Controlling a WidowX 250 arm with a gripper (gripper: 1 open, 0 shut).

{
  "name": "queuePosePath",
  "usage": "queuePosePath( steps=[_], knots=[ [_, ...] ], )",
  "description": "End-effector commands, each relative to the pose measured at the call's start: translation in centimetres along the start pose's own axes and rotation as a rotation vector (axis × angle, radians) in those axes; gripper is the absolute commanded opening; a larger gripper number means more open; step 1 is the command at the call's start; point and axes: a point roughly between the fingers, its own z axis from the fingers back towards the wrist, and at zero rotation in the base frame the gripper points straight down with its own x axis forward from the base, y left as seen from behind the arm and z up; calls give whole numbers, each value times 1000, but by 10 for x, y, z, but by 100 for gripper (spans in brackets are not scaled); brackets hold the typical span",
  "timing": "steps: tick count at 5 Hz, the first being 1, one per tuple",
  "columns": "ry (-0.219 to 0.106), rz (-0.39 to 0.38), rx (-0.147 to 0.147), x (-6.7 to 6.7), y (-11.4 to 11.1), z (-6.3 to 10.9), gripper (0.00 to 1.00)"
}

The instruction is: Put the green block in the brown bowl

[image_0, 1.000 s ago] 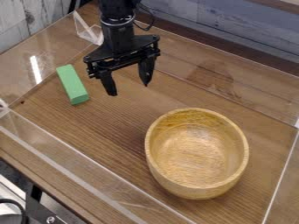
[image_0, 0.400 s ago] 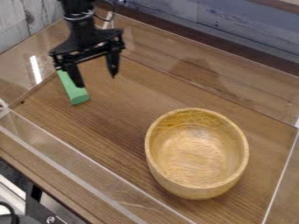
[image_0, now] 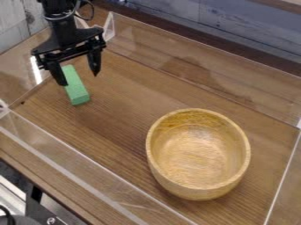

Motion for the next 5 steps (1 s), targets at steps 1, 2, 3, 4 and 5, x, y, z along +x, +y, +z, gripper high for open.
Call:
queuePosePath(
  steps=[1, 2, 3, 4, 5],
  knots=[
    [-54, 38, -3, 14, -8, 3, 100],
    [-56, 80, 17, 16, -12, -5, 100],
    [-57, 136, 38, 25, -9, -14, 100],
    [-53, 184, 55, 34, -7, -22, 100],
    [-42, 197, 63, 37, -3, -35, 100]
  ],
)
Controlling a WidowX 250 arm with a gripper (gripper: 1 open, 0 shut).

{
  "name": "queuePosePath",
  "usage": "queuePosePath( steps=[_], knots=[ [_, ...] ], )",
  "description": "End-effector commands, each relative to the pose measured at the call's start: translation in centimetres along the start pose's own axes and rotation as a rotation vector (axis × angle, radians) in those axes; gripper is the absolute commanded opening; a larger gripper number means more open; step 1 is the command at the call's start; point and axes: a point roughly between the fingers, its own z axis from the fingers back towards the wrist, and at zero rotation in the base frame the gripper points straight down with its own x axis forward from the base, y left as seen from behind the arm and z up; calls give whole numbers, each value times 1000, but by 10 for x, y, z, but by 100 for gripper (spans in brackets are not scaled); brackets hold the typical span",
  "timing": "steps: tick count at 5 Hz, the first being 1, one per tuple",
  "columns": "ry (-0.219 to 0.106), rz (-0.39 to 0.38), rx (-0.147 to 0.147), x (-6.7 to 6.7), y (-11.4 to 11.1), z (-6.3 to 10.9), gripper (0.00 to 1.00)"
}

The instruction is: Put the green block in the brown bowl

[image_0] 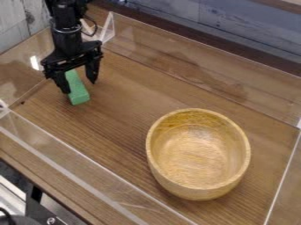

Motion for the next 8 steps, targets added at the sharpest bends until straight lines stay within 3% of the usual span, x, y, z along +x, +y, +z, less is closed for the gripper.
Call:
queuePosePath(
  steps=[1, 3, 6, 8],
  knots=[
    [-26, 13, -23, 12, -3, -3, 0],
    [-3, -43, -25, -2, -10, -4, 0],
    [26, -10, -12, -13, 6, 10, 0],
    [40, 62, 2, 0, 2, 13, 0]
  ],
)
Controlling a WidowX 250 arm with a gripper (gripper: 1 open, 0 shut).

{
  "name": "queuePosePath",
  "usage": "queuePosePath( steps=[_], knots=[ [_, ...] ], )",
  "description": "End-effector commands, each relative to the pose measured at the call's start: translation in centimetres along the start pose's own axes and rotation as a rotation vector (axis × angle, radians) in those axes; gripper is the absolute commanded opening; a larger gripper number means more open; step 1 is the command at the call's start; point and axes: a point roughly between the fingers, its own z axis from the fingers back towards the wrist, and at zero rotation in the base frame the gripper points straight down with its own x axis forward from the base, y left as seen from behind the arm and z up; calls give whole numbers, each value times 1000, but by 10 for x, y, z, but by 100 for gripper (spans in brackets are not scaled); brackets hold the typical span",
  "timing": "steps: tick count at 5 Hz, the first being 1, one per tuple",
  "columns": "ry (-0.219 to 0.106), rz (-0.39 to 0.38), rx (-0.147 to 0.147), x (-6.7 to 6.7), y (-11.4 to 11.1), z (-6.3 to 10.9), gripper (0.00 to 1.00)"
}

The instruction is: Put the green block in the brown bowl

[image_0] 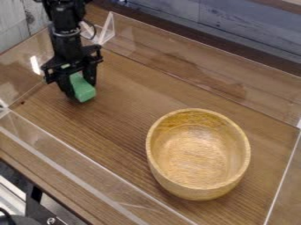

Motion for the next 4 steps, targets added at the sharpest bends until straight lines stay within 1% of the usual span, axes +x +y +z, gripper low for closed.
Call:
queuePosePath(
  steps=[1, 2, 3, 4],
  knots=[
    [-26, 6, -31, 9, -3, 13, 0],
    [-18, 0, -29, 9, -1, 13, 0],
    [10, 6, -38, 6, -3, 40, 0],
    [43, 19, -51, 3, -4, 70, 0]
  ],
)
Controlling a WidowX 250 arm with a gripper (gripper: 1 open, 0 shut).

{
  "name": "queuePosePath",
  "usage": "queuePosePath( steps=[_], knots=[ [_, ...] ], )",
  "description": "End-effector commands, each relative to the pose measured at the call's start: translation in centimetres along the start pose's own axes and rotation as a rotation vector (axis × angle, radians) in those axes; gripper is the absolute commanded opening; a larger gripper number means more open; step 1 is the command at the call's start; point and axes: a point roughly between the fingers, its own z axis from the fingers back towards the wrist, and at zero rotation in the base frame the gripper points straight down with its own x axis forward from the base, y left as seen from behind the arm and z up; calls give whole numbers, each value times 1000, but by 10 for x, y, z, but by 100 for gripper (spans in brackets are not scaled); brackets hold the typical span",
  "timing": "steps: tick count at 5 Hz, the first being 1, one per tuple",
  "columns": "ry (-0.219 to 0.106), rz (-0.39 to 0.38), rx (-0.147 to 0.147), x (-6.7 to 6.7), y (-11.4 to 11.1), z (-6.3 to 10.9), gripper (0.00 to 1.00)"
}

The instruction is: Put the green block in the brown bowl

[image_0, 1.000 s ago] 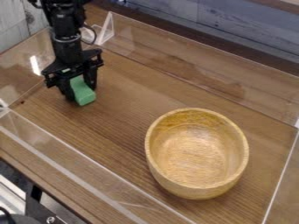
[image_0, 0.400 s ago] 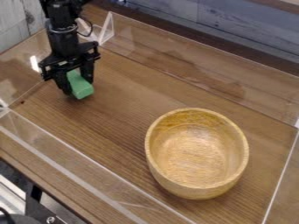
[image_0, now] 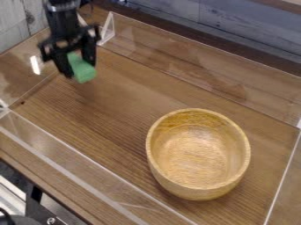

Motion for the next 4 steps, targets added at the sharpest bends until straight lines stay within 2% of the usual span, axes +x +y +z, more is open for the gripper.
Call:
queuePosePath(
  steps=[1, 3, 4],
  knots=[
    [-10, -83, -55, -4, -1, 44, 0],
    [34, -241, -42, -27, 5, 57, 0],
    [49, -323, -31, -45, 6, 57, 0]
  ],
)
